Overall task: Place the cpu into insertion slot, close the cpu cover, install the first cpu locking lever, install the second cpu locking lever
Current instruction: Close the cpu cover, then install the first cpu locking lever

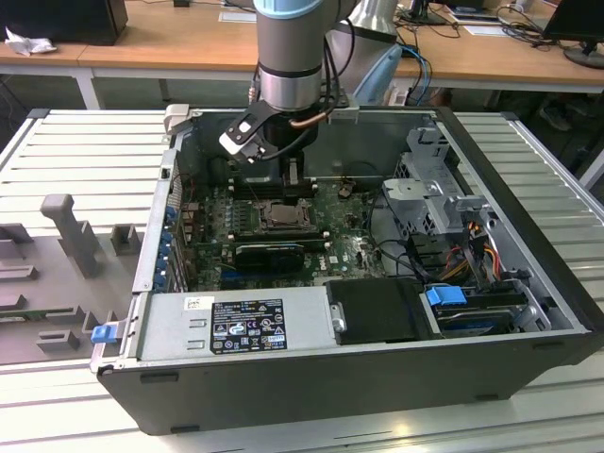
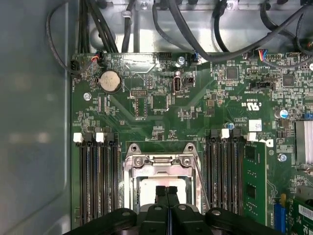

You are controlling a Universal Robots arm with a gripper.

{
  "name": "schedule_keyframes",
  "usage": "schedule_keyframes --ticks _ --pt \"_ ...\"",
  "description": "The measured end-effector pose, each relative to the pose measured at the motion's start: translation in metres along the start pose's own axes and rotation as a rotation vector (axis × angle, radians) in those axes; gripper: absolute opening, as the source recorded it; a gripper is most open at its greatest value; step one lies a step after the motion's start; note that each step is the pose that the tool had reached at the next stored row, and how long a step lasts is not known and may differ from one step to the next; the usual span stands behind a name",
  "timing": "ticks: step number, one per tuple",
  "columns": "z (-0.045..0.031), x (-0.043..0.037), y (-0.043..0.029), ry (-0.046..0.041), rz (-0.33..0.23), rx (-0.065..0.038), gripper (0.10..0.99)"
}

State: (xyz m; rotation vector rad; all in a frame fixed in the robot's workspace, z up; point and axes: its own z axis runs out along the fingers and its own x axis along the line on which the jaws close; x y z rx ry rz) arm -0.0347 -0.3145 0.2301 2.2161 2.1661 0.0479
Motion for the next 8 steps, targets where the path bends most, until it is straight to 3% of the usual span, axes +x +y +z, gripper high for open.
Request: schedule_keyframes --ticks 8 --pt "-0.0024 -0.0001 -0.0028 -0.0001 0.000 0.000 0.106"
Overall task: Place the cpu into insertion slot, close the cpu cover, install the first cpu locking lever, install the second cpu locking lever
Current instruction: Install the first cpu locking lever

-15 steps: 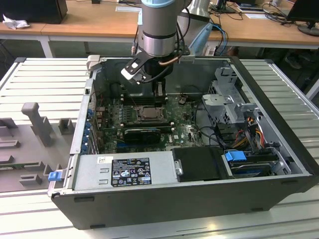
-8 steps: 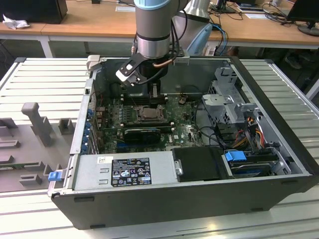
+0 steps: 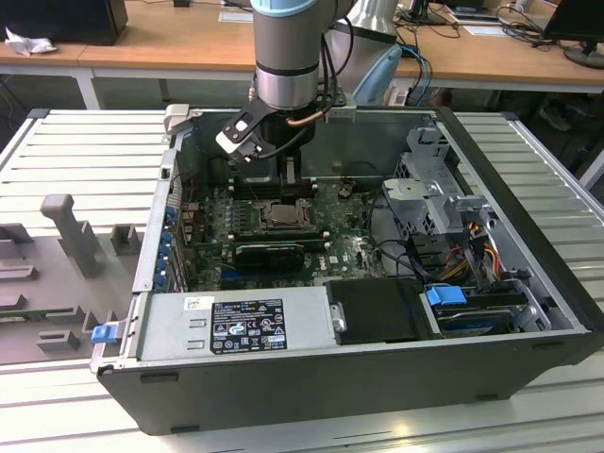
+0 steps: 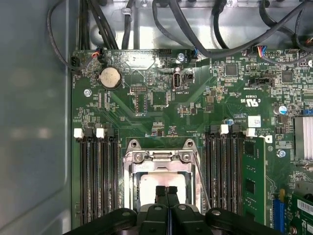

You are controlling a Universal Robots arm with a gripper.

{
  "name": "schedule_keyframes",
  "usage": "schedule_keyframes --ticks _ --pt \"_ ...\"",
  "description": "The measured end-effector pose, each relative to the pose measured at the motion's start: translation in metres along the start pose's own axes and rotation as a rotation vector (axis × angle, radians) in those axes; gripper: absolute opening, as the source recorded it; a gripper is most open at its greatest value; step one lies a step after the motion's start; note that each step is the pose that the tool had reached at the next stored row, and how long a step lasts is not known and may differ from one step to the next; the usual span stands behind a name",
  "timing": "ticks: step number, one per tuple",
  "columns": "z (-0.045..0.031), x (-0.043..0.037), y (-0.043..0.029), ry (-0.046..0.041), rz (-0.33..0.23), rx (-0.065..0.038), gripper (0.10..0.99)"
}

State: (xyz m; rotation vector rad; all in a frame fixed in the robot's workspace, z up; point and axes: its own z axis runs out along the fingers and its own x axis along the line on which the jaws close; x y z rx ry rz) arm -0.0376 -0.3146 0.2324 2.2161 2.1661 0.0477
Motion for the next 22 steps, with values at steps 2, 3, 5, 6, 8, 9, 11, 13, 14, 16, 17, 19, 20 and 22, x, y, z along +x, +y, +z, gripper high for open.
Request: schedule_keyframes --ticks 2,3,5,6,8,9,11,13,14,16,17,19,20,22 --pt "-0.0023 0.0000 0.0001 -0.0001 0.000 0.000 0.106" --pt "-0.0031 0.0000 0.0002 -0.0001 0.000 0.000 0.106" --pt "-0.0050 0.0000 0.0002 0.0000 0.000 0.000 0.106" --pt "-0.0067 0.0000 0.0003 -0.0001 0.000 0.000 0.106" --pt "-0.0099 -0.0001 0.0005 0.0000 0.000 0.000 0.106" --pt "-0.0103 0.0000 0.0005 0.0002 0.000 0.000 0.106" --pt "-0.0109 -0.0001 0.0006 -0.0001 0.000 0.000 0.106" --pt "-0.0118 -0.0001 0.0006 0.0000 0.000 0.000 0.106" --pt "-0.0121 -0.0001 0.0006 0.0001 0.000 0.000 0.106" --pt "-0.0127 -0.0001 0.0006 -0.0001 0.000 0.000 0.106" --pt "-0.0132 -0.0001 0.0007 -0.0001 0.000 0.000 0.106" --pt "-0.0146 -0.0001 0.0007 -0.0002 0.000 0.000 0.106" --pt "-0.0164 -0.0001 0.0008 -0.0002 0.000 0.000 0.106" --pt "-0.0188 -0.0001 0.0010 0.0000 0.000 0.000 0.106"
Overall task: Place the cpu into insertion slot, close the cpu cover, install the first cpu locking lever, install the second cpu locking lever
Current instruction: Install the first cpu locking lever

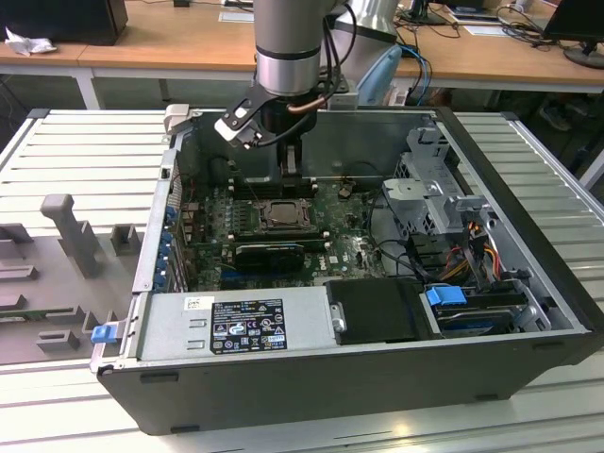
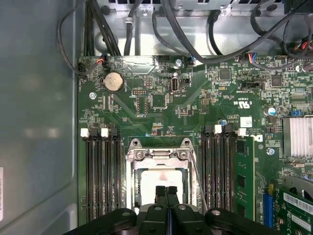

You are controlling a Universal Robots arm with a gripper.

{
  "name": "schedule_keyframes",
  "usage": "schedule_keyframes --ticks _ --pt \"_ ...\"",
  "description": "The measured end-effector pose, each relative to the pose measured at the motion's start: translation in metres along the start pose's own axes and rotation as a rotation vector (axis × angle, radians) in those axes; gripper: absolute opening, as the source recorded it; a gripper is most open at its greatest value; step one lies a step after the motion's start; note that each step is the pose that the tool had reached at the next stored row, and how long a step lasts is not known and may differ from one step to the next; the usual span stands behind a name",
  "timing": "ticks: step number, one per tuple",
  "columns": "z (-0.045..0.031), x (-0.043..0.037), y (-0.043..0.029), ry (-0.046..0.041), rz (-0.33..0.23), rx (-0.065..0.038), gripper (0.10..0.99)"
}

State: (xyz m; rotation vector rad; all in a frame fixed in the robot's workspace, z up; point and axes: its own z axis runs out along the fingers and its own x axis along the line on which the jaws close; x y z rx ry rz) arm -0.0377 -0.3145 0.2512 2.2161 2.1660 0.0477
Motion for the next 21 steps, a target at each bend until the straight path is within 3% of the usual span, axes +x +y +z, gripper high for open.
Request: schedule_keyframes --ticks 4,14,21 --pt "-0.0052 0.0000 0.0003 0.0001 -0.001 0.000 0.106" --pt "-0.0049 0.0000 0.0003 0.0101 -0.199 -0.001 0.106" --pt "-0.0049 0.0000 0.0003 0.0132 -0.260 -0.001 0.106"
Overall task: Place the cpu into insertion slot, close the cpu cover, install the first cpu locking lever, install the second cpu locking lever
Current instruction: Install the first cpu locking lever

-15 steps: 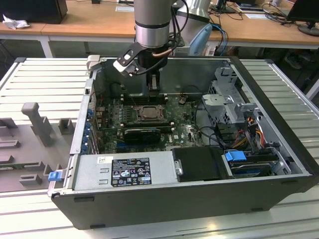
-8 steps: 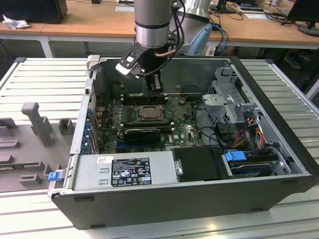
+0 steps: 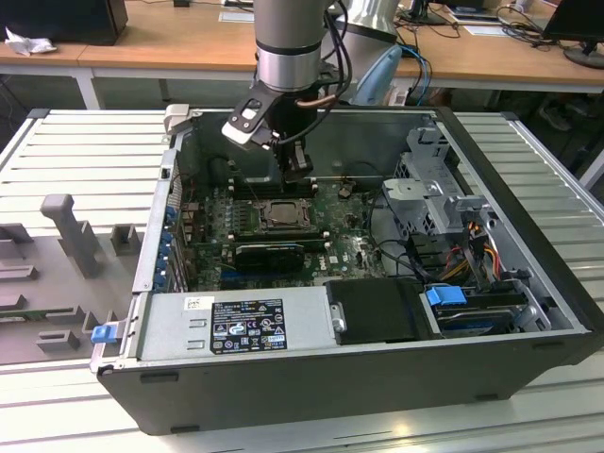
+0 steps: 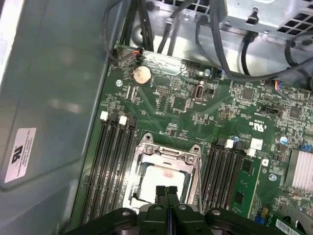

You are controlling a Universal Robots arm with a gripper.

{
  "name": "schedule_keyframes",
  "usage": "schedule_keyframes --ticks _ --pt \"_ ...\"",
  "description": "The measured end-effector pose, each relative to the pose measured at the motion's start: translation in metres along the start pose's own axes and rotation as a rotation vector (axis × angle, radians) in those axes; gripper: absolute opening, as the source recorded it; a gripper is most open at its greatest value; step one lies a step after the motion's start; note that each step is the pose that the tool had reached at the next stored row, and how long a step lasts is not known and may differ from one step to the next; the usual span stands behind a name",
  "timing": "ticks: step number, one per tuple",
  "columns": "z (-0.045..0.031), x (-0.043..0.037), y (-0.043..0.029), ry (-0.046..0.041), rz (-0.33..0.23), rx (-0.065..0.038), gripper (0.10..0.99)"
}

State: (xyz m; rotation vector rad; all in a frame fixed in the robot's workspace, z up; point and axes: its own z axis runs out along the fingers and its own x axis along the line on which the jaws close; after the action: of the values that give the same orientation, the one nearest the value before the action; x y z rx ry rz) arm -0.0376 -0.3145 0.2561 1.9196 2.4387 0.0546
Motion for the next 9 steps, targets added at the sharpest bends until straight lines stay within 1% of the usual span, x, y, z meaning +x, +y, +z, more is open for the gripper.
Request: schedule_keyframes --ticks 2,9 --pt "0.0000 0.0000 0.0000 0.0010 -0.021 0.000 0.106" --pt "0.0000 0.0000 0.0000 0.0028 -0.054 0.000 0.106"
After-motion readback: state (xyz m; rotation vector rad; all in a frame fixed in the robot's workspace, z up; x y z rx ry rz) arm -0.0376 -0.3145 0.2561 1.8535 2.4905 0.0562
